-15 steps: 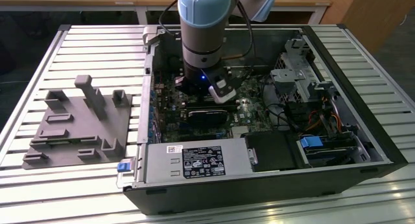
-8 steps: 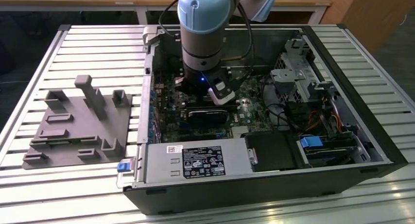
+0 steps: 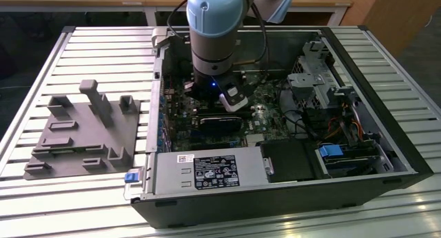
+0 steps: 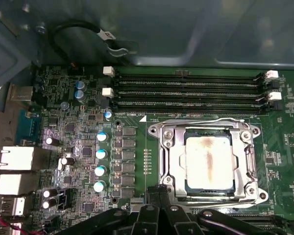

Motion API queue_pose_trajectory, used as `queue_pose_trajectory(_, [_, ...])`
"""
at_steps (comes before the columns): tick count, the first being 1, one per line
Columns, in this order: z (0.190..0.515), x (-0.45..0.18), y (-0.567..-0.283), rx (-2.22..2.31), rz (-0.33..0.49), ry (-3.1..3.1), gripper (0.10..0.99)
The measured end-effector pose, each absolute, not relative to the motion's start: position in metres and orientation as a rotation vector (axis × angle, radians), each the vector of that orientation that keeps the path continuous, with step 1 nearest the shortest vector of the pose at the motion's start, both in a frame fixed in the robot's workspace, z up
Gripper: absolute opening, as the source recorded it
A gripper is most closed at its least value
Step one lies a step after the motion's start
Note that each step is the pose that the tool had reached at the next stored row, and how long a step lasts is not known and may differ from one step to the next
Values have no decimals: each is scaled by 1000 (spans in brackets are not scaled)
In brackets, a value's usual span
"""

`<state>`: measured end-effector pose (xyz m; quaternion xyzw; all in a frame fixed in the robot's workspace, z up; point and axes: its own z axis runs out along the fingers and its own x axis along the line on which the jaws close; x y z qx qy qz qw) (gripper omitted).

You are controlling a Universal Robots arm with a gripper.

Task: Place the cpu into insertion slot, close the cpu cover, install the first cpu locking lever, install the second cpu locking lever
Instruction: 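Install the second cpu locking lever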

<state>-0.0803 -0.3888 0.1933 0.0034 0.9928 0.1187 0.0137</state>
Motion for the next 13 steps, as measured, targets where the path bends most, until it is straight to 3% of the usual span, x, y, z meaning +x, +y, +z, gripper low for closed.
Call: queue_pose_trajectory(13, [217,-80,-389,11,383,3091,106])
